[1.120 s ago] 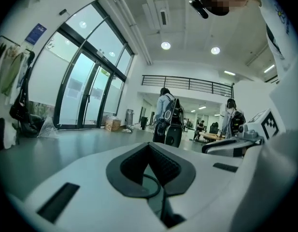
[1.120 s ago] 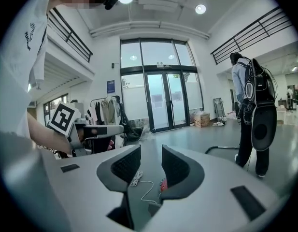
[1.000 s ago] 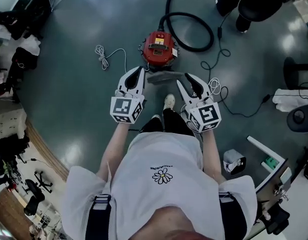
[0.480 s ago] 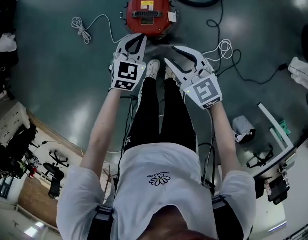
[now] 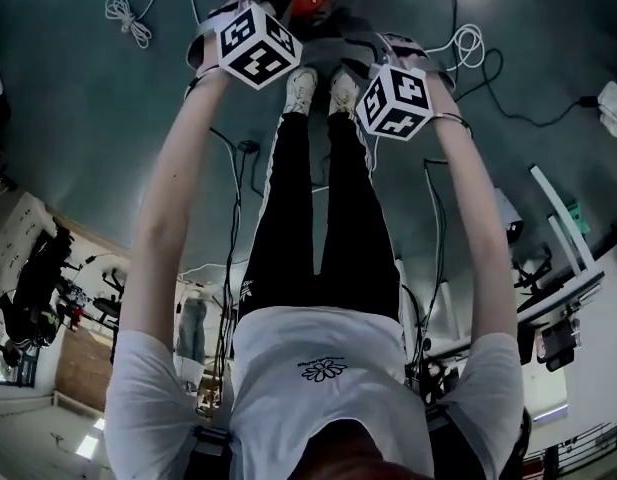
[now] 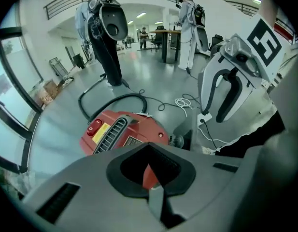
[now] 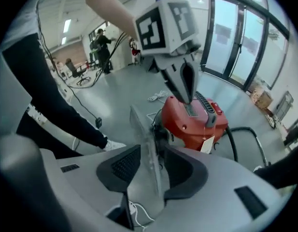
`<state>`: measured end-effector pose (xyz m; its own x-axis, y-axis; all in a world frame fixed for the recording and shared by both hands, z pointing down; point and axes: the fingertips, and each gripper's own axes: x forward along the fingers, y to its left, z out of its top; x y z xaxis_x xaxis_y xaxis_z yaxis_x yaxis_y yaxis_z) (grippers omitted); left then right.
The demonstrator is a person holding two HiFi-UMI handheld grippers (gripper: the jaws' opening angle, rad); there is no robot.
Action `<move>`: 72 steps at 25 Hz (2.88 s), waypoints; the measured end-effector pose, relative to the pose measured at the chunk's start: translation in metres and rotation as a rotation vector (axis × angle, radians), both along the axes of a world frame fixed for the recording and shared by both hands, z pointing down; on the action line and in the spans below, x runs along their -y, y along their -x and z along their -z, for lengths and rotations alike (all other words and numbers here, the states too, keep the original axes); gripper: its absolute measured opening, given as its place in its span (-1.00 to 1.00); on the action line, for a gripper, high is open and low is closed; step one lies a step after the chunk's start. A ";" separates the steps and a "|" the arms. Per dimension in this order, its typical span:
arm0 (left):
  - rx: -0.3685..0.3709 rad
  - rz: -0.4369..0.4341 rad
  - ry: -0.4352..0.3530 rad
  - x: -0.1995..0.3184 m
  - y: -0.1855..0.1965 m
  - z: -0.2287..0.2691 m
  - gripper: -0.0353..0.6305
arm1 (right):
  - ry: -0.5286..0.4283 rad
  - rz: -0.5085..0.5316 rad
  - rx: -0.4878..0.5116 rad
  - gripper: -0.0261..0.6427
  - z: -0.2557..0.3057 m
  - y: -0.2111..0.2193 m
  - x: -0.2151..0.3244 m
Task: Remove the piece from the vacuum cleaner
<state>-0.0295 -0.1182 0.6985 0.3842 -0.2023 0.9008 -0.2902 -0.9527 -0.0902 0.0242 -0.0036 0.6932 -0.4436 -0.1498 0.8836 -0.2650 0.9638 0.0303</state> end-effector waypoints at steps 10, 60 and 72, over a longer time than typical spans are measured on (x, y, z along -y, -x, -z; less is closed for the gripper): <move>0.219 -0.052 0.097 -0.011 0.011 -0.038 -0.89 | 0.044 0.036 -0.277 -0.50 -0.072 -0.016 0.000; 0.279 -0.097 0.132 -0.004 0.009 -0.034 -0.88 | 0.090 -0.123 -0.223 -0.85 -0.120 0.019 -0.061; 0.281 -0.083 0.142 -0.004 0.010 -0.034 -0.88 | 0.137 -0.220 -0.150 -0.85 -0.113 0.023 -0.064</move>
<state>-0.0391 -0.1139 0.7328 0.1259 -0.0453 0.9910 -0.1936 -0.9809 -0.0202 0.0012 0.0607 0.8062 -0.2764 -0.1026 0.9555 -0.4704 0.8815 -0.0414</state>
